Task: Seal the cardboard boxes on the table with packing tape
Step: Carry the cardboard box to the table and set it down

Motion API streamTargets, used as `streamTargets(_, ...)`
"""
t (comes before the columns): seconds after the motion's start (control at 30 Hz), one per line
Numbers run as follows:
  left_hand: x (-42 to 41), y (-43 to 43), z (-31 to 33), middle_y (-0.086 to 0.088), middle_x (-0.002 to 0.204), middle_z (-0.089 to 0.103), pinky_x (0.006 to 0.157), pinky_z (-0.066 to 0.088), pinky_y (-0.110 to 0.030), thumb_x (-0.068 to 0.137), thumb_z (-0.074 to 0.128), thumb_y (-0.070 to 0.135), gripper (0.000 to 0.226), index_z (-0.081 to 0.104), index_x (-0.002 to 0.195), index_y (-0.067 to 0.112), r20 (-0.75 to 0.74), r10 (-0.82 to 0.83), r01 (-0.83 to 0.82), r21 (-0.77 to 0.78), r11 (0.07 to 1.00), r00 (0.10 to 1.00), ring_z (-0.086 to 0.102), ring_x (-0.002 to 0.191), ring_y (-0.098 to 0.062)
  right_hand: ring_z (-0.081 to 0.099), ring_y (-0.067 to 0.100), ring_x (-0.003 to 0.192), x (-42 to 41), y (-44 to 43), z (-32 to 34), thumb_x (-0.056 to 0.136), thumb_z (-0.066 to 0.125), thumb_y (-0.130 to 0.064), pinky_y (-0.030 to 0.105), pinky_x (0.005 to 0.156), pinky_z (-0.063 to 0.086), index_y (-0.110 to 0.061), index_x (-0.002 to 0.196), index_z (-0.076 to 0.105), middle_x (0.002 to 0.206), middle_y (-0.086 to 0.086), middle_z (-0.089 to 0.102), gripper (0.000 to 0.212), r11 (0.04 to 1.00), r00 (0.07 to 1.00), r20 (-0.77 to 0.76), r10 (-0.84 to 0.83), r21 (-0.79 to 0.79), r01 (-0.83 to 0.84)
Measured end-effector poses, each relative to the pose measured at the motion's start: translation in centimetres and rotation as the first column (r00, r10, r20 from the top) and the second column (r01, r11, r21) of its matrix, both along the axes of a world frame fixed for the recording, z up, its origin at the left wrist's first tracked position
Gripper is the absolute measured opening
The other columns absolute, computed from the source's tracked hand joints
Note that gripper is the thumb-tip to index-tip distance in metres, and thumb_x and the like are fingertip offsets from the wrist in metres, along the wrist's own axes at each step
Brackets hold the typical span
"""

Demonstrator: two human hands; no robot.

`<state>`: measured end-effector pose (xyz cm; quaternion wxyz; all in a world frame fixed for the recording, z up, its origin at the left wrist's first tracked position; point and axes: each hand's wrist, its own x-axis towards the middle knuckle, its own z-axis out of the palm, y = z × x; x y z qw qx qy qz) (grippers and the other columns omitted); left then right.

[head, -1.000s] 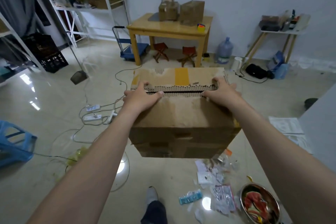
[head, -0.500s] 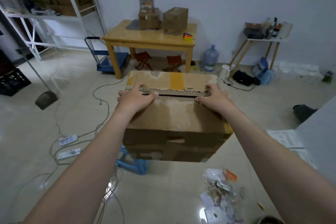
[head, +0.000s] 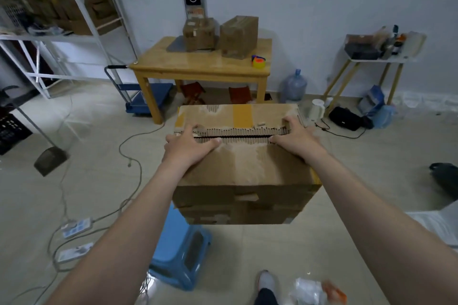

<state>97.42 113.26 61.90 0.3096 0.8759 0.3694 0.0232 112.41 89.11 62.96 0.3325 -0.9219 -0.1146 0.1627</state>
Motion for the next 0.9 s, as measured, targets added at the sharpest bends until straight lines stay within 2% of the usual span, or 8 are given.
streamTargets(0.1, 6.7, 2.2, -1.0, -0.018, 0.150, 0.039, 0.105, 0.041, -0.052, 0.060, 0.058, 0.094, 0.097, 0.036, 0.144, 0.050, -0.048, 0.047, -0.049, -0.033, 0.998, 0.998, 0.033, 0.141, -0.041, 0.042, 0.033, 0.134, 7.3, 2.6, -0.4, 0.089, 0.069, -0.044, 0.033, 0.099, 0.039, -0.031, 0.154, 0.029, 0.148, 0.011, 0.038, 0.078, 0.999, 0.999, -0.035, 0.038, -0.015, -0.038)
streamTargets(0.23, 15.0, 5.1, -0.5, -0.015, 0.153, 0.040, 0.106, 0.041, -0.050, 0.058, 0.059, 0.093, 0.099, 0.037, 0.145, 0.049, -0.073, 0.070, -0.075, -0.061, 0.995, 0.995, 0.032, 0.141, -0.040, 0.039, 0.036, 0.136, 16.1, 6.1, 0.4, 0.071, 0.069, -0.060, 0.041, 0.108, 0.040, -0.041, 0.150, 0.028, 0.153, 0.013, 0.036, 0.091, 0.996, 0.995, -0.058, 0.080, -0.041, -0.082)
streamTargets(0.37, 21.7, 8.3, 0.5, -0.013, 0.154, 0.038, 0.107, 0.041, -0.049, 0.055, 0.062, 0.091, 0.098, 0.040, 0.142, 0.049, -0.040, 0.111, -0.115, -0.098, 0.989, 0.993, 0.034, 0.142, -0.040, 0.041, 0.032, 0.136, 23.4, 9.6, 1.7, 0.085, 0.069, -0.047, 0.036, 0.101, 0.040, -0.036, 0.153, 0.027, 0.152, 0.011, 0.039, 0.081, 0.991, 0.991, -0.026, 0.130, -0.020, -0.131)
streamTargets(0.6, 30.7, 16.3, 1.2, -0.016, 0.151, 0.038, 0.112, 0.040, -0.049, 0.073, 0.070, 0.076, 0.080, 0.042, 0.141, 0.046, 0.024, 0.194, -0.192, -0.069, 0.979, 0.981, 0.030, 0.143, -0.037, 0.033, 0.040, 0.139, 33.5, 18.4, 3.1, 0.086, 0.068, -0.048, 0.041, 0.110, 0.034, -0.040, 0.154, 0.025, 0.156, 0.021, 0.018, 0.081, 0.984, 0.984, -0.003, 0.177, -0.029, -0.177)
streamTargets(0.77, 37.7, 23.7, -1.1, -0.016, 0.144, 0.041, 0.105, 0.042, -0.050, 0.069, 0.068, 0.081, 0.081, 0.039, 0.137, 0.049, -0.009, 0.206, -0.207, -0.060, 0.977, 0.978, 0.035, 0.138, -0.039, 0.024, 0.039, 0.144, 40.4, 26.1, 1.1, 0.084, 0.071, -0.049, 0.042, 0.112, 0.032, -0.041, 0.154, 0.026, 0.156, 0.022, 0.019, 0.083, 0.985, 0.986, -0.027, 0.167, -0.044, -0.168)
streamTargets(0.9, 44.1, 31.7, -3.0, -0.014, 0.144, 0.046, 0.105, 0.042, -0.050, 0.067, 0.065, 0.084, 0.083, 0.040, 0.136, 0.047, -0.022, 0.187, -0.188, -0.077, 0.979, 0.982, 0.033, 0.139, -0.038, 0.031, 0.040, 0.140, 46.8, 34.1, -0.4, 0.082, 0.072, -0.052, 0.041, 0.111, 0.033, -0.040, 0.153, 0.027, 0.154, 0.020, 0.023, 0.085, 0.983, 0.987, -0.055, 0.151, -0.097, -0.156)
